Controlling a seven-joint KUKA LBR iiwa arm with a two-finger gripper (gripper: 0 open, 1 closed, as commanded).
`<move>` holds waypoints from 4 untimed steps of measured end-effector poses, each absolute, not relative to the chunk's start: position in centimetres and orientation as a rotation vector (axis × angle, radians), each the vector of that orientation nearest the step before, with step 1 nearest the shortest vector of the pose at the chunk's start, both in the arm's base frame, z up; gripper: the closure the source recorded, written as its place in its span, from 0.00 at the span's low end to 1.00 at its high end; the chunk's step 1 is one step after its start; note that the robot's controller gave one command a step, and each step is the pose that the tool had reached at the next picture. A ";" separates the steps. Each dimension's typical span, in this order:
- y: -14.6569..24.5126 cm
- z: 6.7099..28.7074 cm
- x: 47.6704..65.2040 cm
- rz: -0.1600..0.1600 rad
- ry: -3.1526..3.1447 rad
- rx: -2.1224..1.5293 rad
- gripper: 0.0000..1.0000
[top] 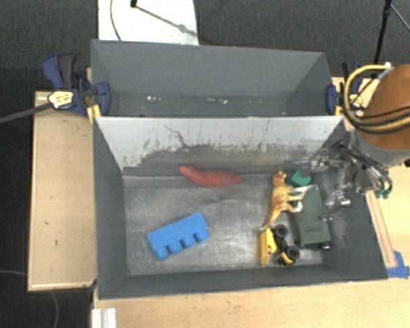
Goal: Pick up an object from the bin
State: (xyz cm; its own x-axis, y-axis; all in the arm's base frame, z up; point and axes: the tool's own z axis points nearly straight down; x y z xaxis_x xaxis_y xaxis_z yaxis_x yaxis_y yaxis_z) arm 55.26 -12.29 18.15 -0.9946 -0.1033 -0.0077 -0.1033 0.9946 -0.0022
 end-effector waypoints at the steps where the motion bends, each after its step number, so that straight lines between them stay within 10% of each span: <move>1: -9.3 13.6 57.4 -0.002 3.085 -0.568 0.00; 2: -10.3 8.5 54.8 0.001 3.050 -0.713 1.00; 3: -10.3 8.5 54.8 0.002 3.051 -0.714 1.00; 4: -13.7 13.0 51.3 0.000 2.822 -1.372 1.00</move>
Offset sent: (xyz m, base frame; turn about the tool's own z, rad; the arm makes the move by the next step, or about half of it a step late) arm -0.0177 0.0106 -0.1115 -0.3578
